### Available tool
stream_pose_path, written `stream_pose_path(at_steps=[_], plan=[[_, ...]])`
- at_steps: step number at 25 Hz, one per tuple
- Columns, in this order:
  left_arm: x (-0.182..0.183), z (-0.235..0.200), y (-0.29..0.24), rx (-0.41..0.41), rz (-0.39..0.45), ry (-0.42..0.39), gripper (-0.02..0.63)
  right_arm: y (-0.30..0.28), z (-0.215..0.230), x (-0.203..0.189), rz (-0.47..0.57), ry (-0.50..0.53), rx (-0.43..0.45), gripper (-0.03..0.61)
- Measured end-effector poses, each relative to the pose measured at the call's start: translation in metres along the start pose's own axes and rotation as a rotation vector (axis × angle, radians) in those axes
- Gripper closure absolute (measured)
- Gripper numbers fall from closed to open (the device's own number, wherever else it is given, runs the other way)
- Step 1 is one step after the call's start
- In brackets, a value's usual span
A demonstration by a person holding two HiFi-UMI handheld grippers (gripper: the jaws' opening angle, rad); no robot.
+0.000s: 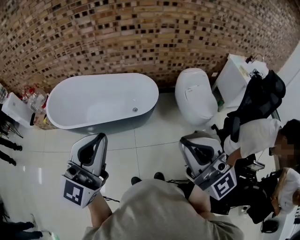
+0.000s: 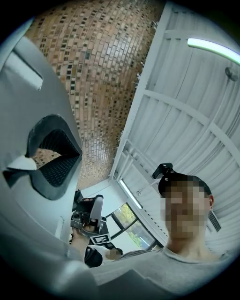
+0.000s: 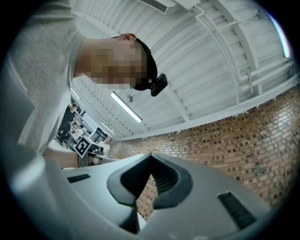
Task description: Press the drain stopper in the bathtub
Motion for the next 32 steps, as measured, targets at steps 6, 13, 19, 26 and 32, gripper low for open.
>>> stream_pose_path(at_steps=[6, 13, 19, 26, 32], plan=[[0.001, 0.008, -0.005, 0.004, -0.006, 0.0, 0.604, 0.009, 0.006, -0.003, -0.025, -0.003, 0.0, 0.565], [0.003, 0.011, 0.003, 0.035, -0.01, -0.009, 0.604, 0.008, 0.007, -0.013, -0.061, -0.002, 0.01, 0.563], [0.003, 0.011, 0.007, 0.051, -0.004, -0.01, 0.604, 0.008, 0.005, -0.014, -0.063, -0.006, 0.027, 0.563], [0.002, 0.011, 0.003, 0.048, -0.002, -0.001, 0.606, 0.007, 0.007, -0.014, -0.073, -0.005, 0.039, 0.563], [-0.003, 0.014, -0.002, 0.042, -0.006, 0.004, 0.606, 0.008, 0.009, -0.018, -0.074, -0.008, 0.047, 0.563]])
Point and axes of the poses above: the fingertips, and each gripper's own axes: y backward along the fingers, z to its right, x out of its top, the point moved 5 cm from there along y, backward along the fingers, and after that the axes turned 8 degrees about -x, right-handed, at the moved point
